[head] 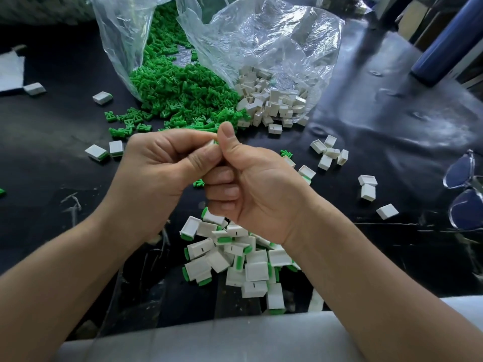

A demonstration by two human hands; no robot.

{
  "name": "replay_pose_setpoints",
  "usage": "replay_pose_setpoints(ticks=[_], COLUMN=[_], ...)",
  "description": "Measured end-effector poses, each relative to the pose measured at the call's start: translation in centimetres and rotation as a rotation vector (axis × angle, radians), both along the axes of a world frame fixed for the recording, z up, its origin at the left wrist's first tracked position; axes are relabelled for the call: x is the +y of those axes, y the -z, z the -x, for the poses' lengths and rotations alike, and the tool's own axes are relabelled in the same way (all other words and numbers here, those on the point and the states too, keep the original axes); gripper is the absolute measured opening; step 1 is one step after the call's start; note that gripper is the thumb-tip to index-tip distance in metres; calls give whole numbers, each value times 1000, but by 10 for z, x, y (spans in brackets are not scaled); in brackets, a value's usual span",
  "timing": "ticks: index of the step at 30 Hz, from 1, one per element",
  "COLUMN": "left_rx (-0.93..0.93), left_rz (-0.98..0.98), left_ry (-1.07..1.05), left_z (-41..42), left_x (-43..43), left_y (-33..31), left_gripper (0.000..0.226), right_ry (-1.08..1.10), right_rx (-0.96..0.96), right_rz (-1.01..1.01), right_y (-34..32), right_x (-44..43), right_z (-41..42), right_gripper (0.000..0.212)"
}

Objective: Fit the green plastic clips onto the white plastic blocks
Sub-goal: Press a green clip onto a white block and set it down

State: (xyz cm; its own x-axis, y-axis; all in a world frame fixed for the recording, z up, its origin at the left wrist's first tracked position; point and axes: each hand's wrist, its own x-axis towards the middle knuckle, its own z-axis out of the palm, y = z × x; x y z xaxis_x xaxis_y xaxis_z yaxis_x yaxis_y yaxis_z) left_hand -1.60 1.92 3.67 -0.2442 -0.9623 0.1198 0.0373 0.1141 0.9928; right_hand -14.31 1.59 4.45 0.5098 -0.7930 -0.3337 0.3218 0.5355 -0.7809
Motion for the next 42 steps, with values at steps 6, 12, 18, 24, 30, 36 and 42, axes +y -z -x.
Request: replay_pose_setpoints(ticks=[6,12,18,24,30,36,42], left_rx=[-19,75,134,160,143,97,133], left_rz=[-10,-61,-111,-86,-101,-135,-121], left_ry=[19,25,50,88,116,48,23], left_z=[-5,-3,-4,-5,-5,-4,1], left_x=[-4,-4,-8,-9,-8,-7,-5], left_y=[1,3,4,4,5,8,5], left_gripper=[41,20,26,22,25,32,26], right_ry=[-130,-98,-84,-95,-126,-98,15], right_rx=[-27,96,268,233,251,287,365], right_rz=[-25,68,189,192,181,211,307], right_y=[-4,-4,-2,-4,-6,-2,5], right_x=[-5,-4,-3,-4,-3,-4,-1], right_z=[7,8,9,9,12,8,-1], right_gripper=[49,41,36,61,36,39,44])
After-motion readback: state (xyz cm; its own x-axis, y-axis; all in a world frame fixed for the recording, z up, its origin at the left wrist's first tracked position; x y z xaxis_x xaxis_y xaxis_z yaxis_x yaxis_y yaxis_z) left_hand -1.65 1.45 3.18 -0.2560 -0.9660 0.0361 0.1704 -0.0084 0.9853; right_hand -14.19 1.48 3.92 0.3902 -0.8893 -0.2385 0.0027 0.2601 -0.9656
